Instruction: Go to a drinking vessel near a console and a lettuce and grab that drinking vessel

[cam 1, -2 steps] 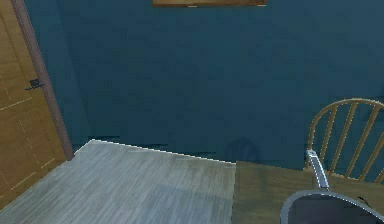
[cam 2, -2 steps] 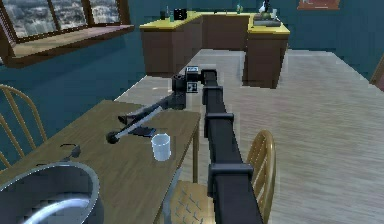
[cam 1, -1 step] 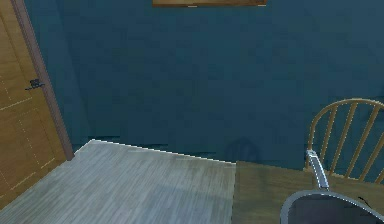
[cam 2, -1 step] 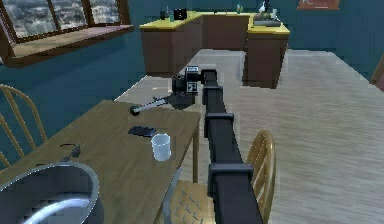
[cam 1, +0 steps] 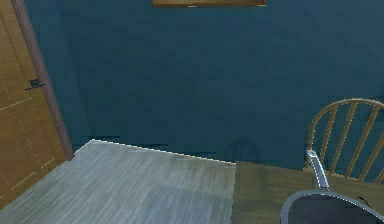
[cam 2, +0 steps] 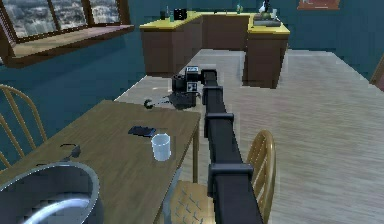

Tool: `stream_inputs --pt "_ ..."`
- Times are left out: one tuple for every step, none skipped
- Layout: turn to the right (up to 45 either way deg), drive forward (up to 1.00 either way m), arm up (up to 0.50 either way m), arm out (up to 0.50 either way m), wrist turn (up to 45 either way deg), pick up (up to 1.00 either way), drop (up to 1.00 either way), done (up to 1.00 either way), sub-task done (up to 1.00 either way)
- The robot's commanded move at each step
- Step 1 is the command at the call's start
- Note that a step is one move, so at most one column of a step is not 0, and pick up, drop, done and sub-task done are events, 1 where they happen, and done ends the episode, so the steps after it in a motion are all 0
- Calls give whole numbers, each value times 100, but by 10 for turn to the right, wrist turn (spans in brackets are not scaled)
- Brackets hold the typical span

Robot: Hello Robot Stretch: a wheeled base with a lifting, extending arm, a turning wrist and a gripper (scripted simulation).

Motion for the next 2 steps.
stream_inputs --pt "0 0 -30 0 0 0 0 0 0" --pt "0 0 0 0 0 100 0 0 0"
